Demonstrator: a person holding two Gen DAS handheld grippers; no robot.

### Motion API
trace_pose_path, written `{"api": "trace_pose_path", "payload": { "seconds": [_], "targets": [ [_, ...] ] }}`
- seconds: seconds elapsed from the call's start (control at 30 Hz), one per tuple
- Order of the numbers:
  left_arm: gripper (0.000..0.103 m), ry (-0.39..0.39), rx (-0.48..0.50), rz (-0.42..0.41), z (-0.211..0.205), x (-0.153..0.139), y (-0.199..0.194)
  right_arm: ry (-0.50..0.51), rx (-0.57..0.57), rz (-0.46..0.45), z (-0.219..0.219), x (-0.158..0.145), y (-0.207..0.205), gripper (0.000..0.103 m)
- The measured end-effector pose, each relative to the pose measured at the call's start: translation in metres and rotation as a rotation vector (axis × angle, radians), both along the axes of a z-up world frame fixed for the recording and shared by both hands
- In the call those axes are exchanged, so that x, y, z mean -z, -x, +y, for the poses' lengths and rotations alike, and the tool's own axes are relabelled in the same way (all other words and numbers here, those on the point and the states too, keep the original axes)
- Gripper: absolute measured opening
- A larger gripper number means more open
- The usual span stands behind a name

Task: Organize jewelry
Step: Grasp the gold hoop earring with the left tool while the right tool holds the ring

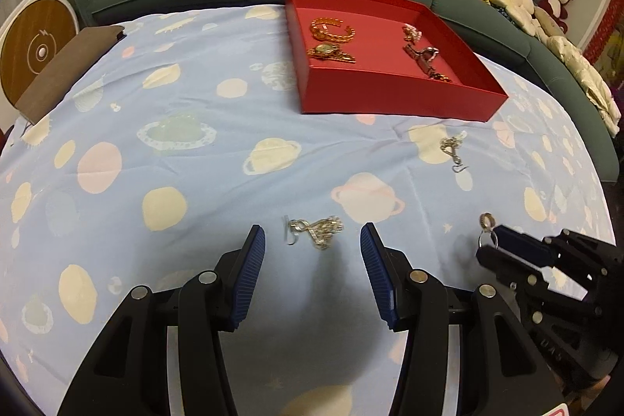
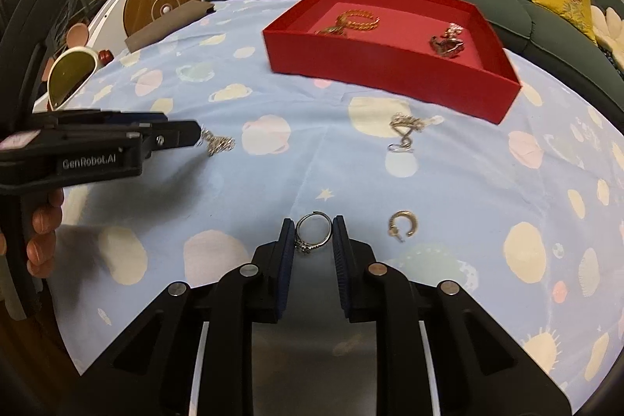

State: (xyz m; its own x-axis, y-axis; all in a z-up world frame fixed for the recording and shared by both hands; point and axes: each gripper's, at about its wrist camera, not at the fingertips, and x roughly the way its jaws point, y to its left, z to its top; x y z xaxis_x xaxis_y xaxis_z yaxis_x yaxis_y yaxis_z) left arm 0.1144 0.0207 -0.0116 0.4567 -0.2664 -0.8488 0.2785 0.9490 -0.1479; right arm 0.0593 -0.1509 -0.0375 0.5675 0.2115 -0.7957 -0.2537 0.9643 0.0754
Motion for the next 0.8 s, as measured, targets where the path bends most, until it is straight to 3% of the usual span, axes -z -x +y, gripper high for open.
{"api": "trace_pose_path", "payload": {
  "seconds": [0.27,0.5,0.67,0.8],
  "targets": [
    [0.049,0.015,0.149,0.019,-0.076,0.003,0.014,-0.016,0.176,-0.042,-0.068,-0.021,-0.011,0.019],
    [0.049,0.009,0.221,0.031,-0.137,0.015,0.019,-0.03,0.211,-0.046,-0.093,-0.021,0.001,0.019],
    [0.048,-0.02,0.231,0.003,-0.159,0.027,0.022,-0.049,0.225,-0.034,-0.106,-0.018,0.011,0.019],
    [0.034,-0.043,0.227,-0.027,-0.166,0.028,0.023,-0.053,0.234,-0.038,-0.117,-0.019,0.017,0.019]
  ]
}}
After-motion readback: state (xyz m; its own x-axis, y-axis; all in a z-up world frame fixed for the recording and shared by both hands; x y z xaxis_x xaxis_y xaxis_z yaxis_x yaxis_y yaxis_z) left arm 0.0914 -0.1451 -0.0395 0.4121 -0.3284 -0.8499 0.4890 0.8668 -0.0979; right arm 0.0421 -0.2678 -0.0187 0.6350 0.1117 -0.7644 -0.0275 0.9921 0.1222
